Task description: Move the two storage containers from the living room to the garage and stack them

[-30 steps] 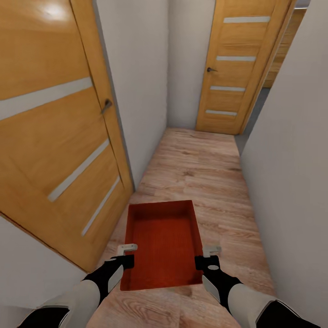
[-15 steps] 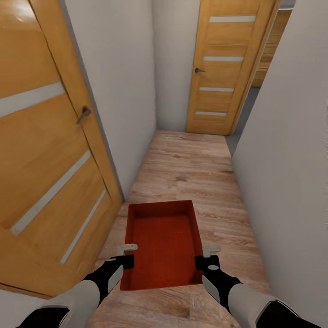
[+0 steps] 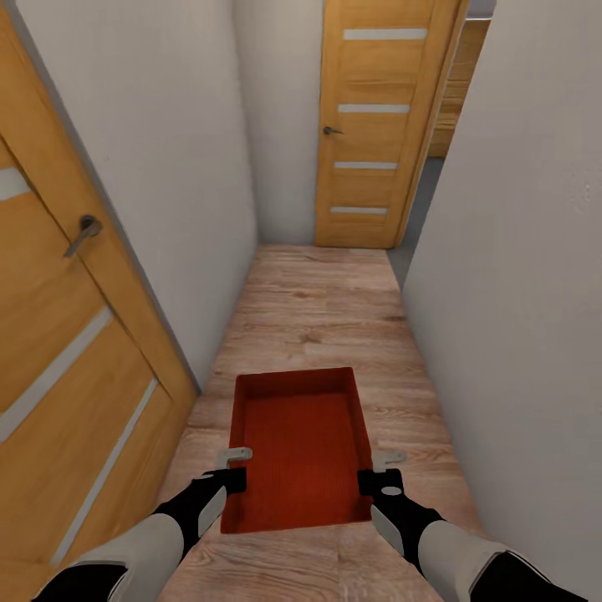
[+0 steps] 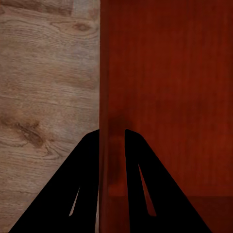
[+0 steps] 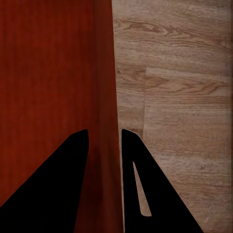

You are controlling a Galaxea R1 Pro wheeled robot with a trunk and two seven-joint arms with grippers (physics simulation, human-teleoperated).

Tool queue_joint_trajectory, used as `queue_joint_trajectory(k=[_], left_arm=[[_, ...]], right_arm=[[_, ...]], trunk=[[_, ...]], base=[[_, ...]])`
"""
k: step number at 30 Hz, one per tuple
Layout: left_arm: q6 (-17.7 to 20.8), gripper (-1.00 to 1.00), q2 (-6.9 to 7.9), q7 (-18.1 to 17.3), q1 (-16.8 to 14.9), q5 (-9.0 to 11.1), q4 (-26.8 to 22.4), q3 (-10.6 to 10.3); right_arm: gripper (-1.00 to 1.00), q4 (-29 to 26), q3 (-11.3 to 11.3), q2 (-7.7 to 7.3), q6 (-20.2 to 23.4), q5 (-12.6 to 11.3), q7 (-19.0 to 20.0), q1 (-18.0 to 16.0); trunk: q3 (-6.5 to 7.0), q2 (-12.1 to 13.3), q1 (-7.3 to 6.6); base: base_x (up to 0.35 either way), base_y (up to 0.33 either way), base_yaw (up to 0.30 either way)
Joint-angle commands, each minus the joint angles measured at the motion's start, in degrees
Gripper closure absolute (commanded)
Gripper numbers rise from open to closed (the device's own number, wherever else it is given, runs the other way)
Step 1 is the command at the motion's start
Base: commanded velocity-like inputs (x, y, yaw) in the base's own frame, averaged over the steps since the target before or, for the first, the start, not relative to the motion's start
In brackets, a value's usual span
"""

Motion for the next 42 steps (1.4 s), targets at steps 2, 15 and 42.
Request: queue_joint_trajectory(k=[2, 15, 42], left_arm=[[0.4, 1.0, 0.57, 0.63, 0.06, -0.19, -0.04, -1.66], [0.4, 1.0, 0.57, 0.63, 0.06, -0.19, -0.05, -1.61], [0.4, 1.0, 0.57, 0.63, 0.06, -0.19, -0.05, -1.64]], right_arm=[[1.0, 0.01, -2.49, -0.16, -0.45, -0.04, -0.3, -0.1], [1.0, 0.01, -2.49, -0.16, -0.35, -0.04, -0.36, -0.1], [1.0, 0.01, -2.49, -0.16, -0.48, -0.04, -0.28, -0.1]], trunk=[[-0.04, -0.03, 0.03], [-0.04, -0.03, 0.03], [-0.04, -0.03, 0.03]], base=[[0.323, 0.0, -0.036], [0.323, 0.0, -0.003], [0.323, 0.0, 0.0]])
